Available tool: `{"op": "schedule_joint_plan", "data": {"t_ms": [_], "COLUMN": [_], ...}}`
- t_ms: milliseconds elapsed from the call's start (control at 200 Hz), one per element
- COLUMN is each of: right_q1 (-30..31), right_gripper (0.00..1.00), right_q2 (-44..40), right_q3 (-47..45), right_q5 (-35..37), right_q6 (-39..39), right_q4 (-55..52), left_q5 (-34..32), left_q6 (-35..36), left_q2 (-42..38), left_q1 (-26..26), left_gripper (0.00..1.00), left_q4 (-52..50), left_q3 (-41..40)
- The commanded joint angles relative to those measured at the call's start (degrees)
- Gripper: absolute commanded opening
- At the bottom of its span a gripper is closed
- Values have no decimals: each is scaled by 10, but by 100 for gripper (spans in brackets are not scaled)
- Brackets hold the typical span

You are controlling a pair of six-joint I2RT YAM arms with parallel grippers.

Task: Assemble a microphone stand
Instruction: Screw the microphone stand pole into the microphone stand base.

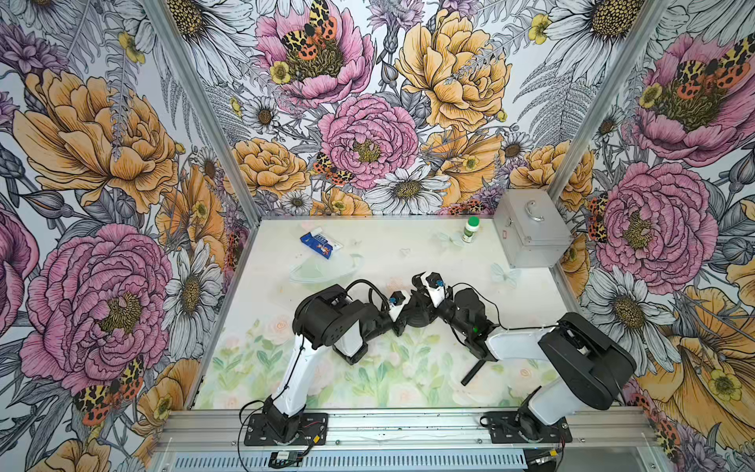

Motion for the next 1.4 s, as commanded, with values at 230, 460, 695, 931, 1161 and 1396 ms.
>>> {"op": "schedule_joint_plan", "data": {"t_ms": [230,460,695,931,1161,1396], "right_q1": [-92,-116,-117,-32,-2,-35], "right_gripper": [43,42,11,0,0,34], "right_q2": [-34,2,23,19,31,-21], "right_q3": [55,99,118,-2,-18,9], "right_q5": [-269,-315,-268,81,134,-97], "right_q6": [-147,-141,-77,84,137,-2], "right_q4": [-170,-181,-173,4,26,-78], "left_q5": [-35,-33,-35,-33,-23,50], "left_q6": [-15,-15,-16,-16,-14,16], "left_q2": [24,25,26,28,18,-22], "left_q1": [18,18,18,18,18,16], "left_gripper": [28,28,28,28,29,40], "left_q4": [-25,-25,-25,-25,-25,-25], "left_q3": [-6,-6,-5,-2,-1,7]}}
